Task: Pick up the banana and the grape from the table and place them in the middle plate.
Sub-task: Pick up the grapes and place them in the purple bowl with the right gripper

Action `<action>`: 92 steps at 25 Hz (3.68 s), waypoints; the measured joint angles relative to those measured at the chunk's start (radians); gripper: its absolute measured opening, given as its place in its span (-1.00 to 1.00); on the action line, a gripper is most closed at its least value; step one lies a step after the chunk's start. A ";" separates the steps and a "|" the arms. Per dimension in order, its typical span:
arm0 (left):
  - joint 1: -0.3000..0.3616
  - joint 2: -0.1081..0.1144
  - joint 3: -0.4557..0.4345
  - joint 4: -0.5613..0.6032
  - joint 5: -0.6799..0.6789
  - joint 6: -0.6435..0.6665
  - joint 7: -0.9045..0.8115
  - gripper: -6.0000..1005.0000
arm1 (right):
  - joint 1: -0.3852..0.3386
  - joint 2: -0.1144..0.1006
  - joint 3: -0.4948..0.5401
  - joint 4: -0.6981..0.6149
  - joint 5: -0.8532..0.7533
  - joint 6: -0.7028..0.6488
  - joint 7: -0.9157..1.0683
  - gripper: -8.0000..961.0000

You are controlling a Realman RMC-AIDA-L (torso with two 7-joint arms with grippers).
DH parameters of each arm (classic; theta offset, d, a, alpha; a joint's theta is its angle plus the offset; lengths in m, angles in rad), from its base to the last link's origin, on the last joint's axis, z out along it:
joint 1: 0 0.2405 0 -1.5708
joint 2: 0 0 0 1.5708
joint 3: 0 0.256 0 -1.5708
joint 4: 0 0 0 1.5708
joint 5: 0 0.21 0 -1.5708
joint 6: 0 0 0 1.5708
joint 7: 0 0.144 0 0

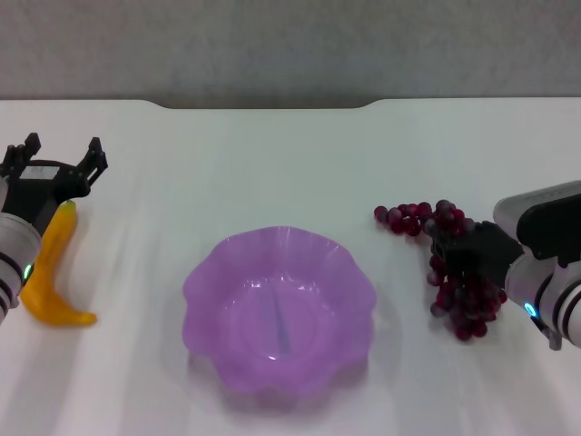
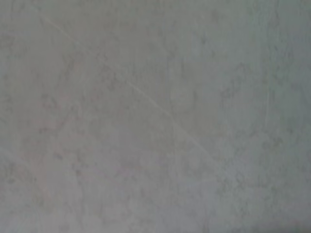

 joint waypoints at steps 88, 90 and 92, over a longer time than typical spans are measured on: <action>-0.008 -0.002 -0.002 0.000 -0.004 -0.006 -0.002 0.77 | 0.061 0.003 -0.222 -0.266 -0.018 0.157 -0.145 -0.24; -0.009 -0.002 -0.001 0.000 -0.004 -0.005 -0.002 0.77 | 0.079 0.003 -0.229 -0.242 0.003 0.157 -0.145 -0.24; -0.009 -0.002 -0.002 0.000 -0.004 -0.005 -0.002 0.77 | 0.101 0.003 -0.238 -0.210 0.027 0.157 -0.145 -0.23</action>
